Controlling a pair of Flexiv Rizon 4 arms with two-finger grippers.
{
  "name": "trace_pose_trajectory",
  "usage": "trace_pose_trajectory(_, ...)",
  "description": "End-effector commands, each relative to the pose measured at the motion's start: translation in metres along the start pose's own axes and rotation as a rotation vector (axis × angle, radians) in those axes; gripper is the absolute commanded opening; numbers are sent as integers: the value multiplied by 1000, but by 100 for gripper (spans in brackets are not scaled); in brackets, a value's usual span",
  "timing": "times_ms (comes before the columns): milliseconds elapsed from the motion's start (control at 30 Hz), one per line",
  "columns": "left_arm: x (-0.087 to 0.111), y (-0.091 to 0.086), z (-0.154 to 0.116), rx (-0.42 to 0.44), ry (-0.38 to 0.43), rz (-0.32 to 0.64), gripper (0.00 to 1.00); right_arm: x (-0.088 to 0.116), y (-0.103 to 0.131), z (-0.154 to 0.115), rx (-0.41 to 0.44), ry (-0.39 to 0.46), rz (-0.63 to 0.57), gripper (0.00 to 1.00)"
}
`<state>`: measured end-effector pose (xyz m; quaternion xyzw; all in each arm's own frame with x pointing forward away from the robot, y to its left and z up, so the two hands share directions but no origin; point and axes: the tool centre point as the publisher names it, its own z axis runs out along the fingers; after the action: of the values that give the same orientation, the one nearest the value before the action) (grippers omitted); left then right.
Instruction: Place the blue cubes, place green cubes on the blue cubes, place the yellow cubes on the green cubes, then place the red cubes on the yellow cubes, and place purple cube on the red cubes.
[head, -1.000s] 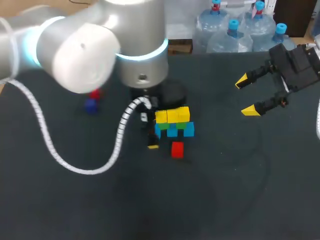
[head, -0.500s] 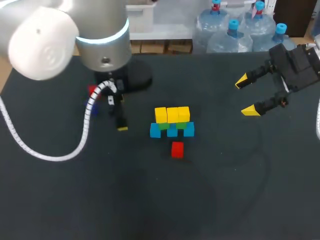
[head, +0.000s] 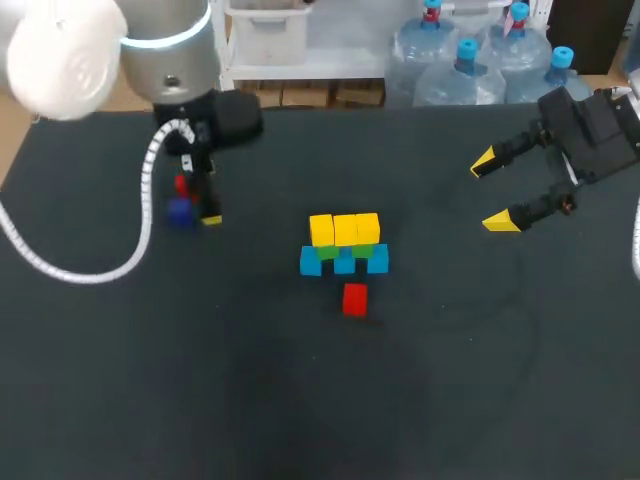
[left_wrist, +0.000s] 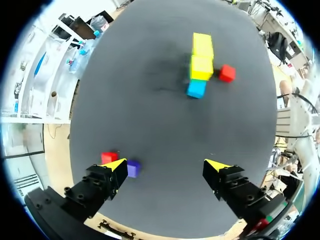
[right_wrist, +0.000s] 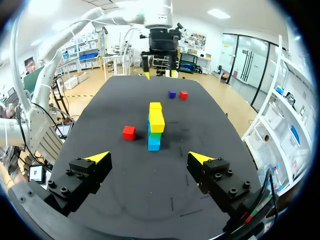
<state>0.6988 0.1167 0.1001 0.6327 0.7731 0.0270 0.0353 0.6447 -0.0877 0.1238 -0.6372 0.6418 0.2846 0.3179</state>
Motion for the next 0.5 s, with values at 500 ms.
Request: trace_pose_trajectory(500,35,57,60,215,-5,-128,100,0,0,0,1,-1,-1,100)
